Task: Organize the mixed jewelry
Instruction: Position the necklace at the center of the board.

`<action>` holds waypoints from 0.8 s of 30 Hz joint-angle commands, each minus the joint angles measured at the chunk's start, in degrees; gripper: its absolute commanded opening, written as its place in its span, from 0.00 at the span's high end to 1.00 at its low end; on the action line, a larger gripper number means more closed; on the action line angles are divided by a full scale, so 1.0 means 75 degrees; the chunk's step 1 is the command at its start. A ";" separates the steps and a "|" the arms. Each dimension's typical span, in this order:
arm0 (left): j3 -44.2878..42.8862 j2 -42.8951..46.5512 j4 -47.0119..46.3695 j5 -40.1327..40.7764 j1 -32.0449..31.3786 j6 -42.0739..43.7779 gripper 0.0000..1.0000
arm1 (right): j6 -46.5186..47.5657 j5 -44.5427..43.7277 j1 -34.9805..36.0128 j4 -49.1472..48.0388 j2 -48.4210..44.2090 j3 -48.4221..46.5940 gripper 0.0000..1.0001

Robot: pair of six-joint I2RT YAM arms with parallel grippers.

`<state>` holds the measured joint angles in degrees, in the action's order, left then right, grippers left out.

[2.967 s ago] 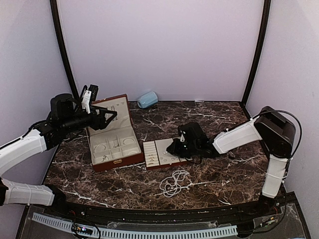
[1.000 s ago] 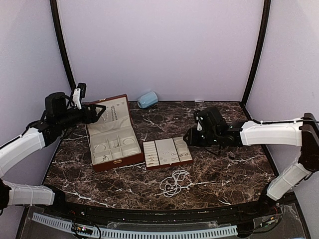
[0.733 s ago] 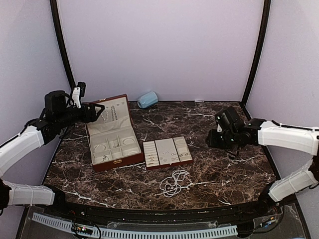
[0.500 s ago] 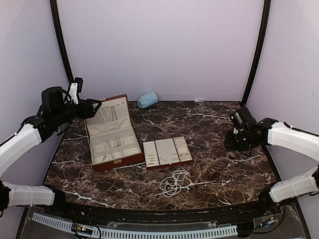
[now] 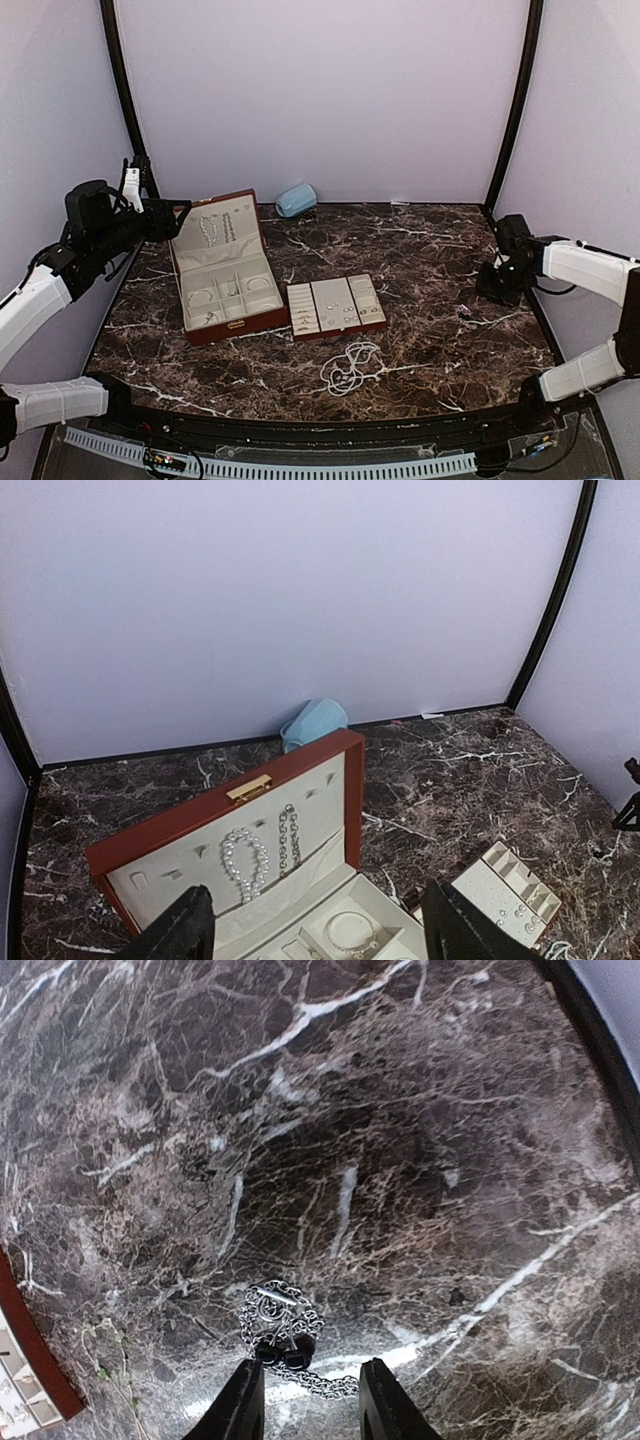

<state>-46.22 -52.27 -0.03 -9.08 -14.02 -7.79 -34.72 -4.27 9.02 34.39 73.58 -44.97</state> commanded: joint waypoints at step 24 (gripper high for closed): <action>0.0045 0.0062 -0.0126 -0.0254 0.0039 -0.0074 0.26 | -0.0040 -0.0167 0.0877 -0.0559 0.1369 0.0148 0.75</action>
<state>-46.22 -51.83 -0.08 -10.00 -14.02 -7.92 -33.71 -5.58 14.66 32.34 84.99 -45.06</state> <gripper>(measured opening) 0.741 0.242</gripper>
